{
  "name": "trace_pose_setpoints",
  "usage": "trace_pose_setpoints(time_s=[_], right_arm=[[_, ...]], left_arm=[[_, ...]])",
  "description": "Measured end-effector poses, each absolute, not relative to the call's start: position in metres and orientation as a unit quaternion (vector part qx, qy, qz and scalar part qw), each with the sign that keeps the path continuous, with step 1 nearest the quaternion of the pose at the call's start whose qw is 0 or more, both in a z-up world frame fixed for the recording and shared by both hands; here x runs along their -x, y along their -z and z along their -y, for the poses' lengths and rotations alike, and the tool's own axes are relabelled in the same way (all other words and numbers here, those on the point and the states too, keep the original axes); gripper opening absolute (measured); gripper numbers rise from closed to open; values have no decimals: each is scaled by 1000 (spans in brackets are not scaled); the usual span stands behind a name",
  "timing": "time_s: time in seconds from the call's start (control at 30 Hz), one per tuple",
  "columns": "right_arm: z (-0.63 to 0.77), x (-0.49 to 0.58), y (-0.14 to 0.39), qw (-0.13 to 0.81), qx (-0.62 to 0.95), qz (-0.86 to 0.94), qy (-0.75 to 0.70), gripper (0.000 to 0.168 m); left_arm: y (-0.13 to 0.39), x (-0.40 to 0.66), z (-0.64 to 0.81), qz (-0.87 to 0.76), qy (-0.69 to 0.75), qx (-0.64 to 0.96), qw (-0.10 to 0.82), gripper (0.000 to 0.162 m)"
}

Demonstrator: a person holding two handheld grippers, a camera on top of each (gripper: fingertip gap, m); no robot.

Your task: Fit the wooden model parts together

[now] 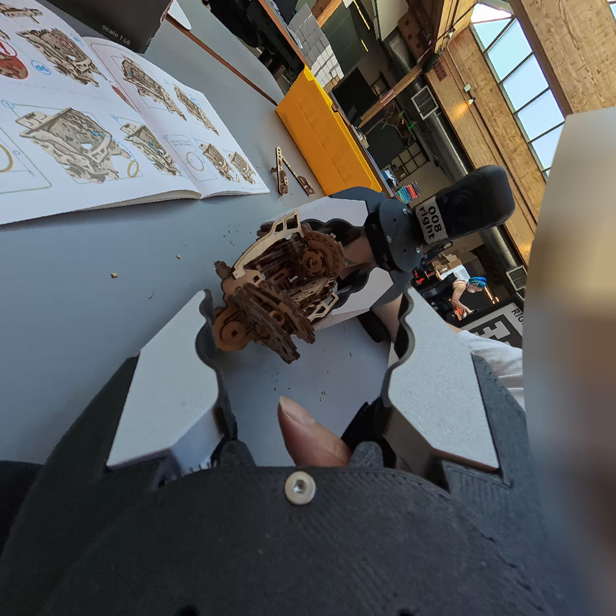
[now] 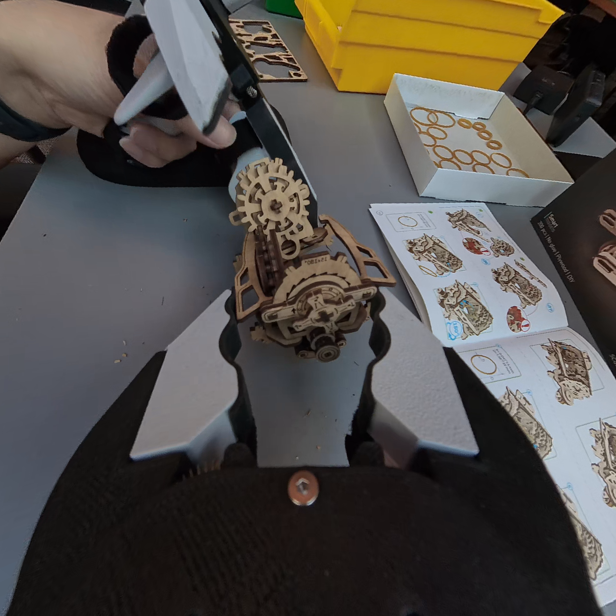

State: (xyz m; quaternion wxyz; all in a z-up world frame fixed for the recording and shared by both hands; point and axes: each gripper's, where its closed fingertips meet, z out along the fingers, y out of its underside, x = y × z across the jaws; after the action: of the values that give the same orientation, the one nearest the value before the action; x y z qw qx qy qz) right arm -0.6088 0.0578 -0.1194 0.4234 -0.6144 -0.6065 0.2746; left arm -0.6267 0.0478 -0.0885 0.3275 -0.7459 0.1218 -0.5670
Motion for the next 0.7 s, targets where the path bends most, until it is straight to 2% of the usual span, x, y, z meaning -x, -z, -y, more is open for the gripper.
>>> trace_pose_setpoints(time_s=[0.17,0.3,0.53,0.7], right_arm=[[-55,610,119,433,603,619,-257,78],[-53,612,119,445,588,633,-237,78],[-48,611,116,480,543,663,-190,78],[-43,608,117,490,515,681,-175,78]], left_arm=[[86,638,-31,-108,557,749,342,120],[98,633,-20,-118,534,767,335,120],[110,627,-24,-145,480,794,343,93],[114,628,-26,-146,463,804,344,88]])
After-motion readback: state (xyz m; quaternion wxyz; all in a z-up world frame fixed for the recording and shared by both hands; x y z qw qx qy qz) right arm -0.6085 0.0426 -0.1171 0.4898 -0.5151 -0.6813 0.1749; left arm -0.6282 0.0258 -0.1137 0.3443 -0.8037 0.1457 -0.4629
